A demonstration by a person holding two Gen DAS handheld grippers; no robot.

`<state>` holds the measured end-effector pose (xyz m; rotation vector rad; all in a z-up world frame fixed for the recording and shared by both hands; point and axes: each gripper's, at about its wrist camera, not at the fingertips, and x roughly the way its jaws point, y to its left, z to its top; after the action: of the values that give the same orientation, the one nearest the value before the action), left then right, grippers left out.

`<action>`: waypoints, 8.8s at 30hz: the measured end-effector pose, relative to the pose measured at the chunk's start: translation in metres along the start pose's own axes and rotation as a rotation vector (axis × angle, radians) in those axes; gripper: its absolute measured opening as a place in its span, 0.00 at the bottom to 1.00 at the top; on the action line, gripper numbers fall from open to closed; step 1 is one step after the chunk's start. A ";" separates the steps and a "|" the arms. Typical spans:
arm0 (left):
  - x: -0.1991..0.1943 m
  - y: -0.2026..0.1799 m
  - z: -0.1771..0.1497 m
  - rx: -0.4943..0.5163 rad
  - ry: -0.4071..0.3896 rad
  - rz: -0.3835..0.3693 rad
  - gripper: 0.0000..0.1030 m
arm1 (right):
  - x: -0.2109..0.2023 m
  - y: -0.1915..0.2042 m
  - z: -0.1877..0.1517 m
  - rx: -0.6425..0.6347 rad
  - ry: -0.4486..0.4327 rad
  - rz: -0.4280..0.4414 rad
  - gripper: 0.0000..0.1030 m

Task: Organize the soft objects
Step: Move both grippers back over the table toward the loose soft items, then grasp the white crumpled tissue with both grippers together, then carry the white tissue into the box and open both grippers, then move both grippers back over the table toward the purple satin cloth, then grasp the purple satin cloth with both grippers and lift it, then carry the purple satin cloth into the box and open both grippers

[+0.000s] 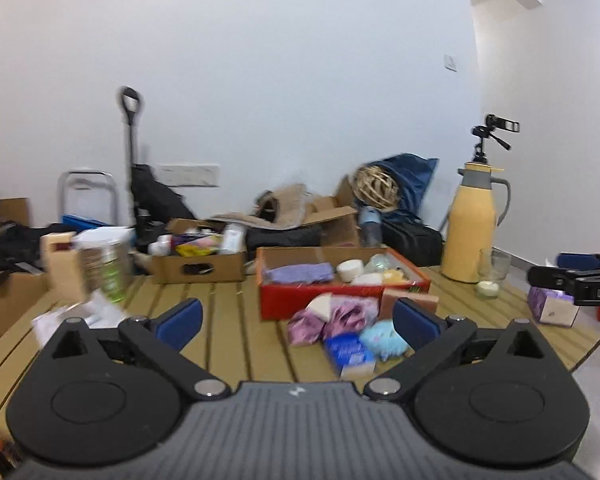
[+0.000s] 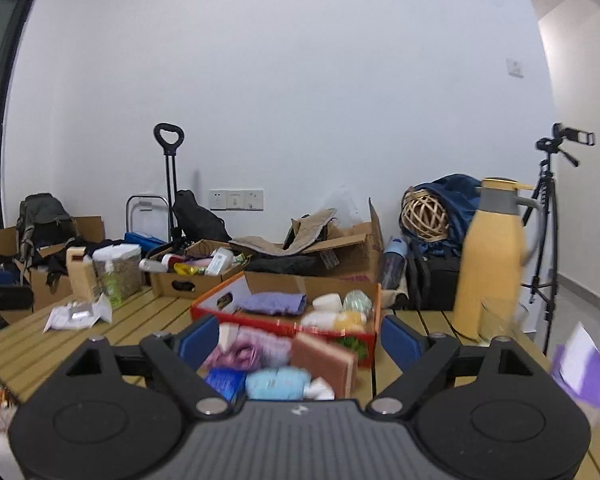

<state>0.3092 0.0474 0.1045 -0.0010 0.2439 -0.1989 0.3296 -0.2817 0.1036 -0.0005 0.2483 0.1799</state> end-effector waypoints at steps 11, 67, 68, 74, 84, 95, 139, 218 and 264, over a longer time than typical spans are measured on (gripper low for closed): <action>-0.106 -0.039 -0.093 0.037 0.003 0.033 1.00 | -0.122 0.045 -0.129 0.063 0.100 0.062 0.87; 0.240 -0.021 -0.006 -0.077 0.086 -0.144 0.24 | 0.174 -0.018 -0.080 0.023 0.307 -0.007 0.07; 0.223 -0.021 -0.007 -0.088 0.080 -0.148 0.24 | 0.161 -0.017 -0.078 0.023 0.300 -0.007 0.07; 0.133 -0.019 -0.020 -0.141 0.072 -0.166 0.24 | 0.093 -0.008 -0.074 0.025 0.259 -0.006 0.07; 0.081 -0.018 -0.014 -0.122 0.012 -0.149 0.24 | 0.037 0.021 -0.055 -0.010 0.172 0.061 0.07; 0.240 -0.001 0.061 0.021 0.092 -0.173 0.25 | 0.154 -0.002 0.030 -0.018 0.130 0.202 0.07; 0.327 0.014 0.117 0.095 0.226 -0.064 0.58 | 0.323 -0.058 0.114 -0.090 0.336 0.015 0.63; 0.237 0.007 -0.016 -0.204 0.169 -0.180 0.13 | 0.246 0.023 -0.036 0.250 0.213 0.335 0.09; 0.038 -0.037 0.062 -0.133 0.012 -0.321 0.13 | -0.002 0.025 0.050 0.134 0.006 0.455 0.09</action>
<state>0.3529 0.0020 0.1568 -0.1717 0.2680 -0.5022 0.3356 -0.2565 0.1528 0.1898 0.2633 0.6159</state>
